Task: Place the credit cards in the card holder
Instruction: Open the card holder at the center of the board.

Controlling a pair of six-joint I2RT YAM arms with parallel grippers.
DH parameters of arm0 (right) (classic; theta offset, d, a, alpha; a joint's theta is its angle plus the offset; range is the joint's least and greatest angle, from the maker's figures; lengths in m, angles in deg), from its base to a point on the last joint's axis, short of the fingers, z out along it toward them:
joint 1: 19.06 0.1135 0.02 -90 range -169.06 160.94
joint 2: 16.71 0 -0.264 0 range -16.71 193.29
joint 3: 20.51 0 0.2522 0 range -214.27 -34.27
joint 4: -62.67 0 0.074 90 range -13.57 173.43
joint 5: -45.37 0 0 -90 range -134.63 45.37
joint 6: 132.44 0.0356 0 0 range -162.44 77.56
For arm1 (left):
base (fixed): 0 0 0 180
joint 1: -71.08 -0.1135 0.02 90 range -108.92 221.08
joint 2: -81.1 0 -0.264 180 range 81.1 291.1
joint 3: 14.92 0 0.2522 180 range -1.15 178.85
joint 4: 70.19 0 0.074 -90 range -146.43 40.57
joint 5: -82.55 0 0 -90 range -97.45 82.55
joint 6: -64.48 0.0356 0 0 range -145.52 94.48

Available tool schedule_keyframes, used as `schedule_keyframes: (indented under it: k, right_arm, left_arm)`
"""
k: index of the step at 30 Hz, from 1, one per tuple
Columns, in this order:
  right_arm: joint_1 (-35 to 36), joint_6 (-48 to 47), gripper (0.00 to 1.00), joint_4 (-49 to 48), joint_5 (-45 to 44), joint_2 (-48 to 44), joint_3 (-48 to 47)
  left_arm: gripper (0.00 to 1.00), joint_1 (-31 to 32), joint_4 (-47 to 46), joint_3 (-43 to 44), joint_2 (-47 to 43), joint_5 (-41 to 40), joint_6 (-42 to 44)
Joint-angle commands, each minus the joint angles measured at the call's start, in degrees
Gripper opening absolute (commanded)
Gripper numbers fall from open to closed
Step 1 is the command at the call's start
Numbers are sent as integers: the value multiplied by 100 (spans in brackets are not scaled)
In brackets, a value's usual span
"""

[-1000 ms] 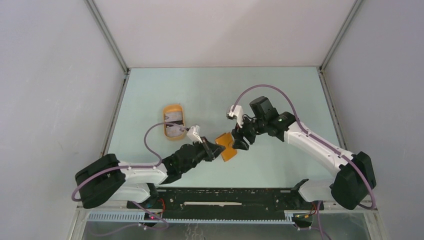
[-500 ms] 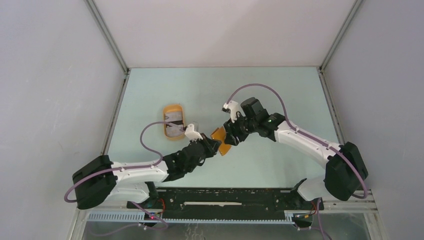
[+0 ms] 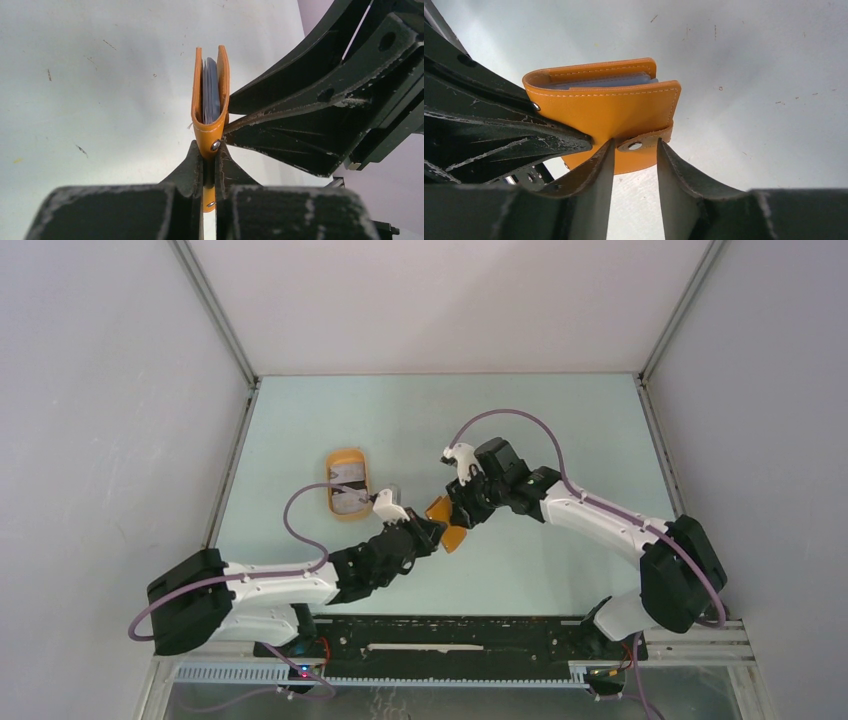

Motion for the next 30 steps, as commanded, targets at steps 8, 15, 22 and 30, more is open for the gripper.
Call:
schedule_keyframes:
  k: [8, 15, 22, 30]
  right_arm:
    - [6, -140, 14, -50, -324, 356, -172]
    - [-31, -326, 0, -23, -871, 431, -225]
    - [-152, -371, 0, 61, -866, 425, -280]
    - [-360, -455, 0, 88, -951, 434, -285]
  left_arm:
    - [0, 92, -268, 235, -212, -97, -73]
    - [0, 93, -260, 8, -457, -261, -61]
    - [0, 92, -350, -221, -661, -256, -68]
    - [0, 79, -533, -399, -791, -215, 4]
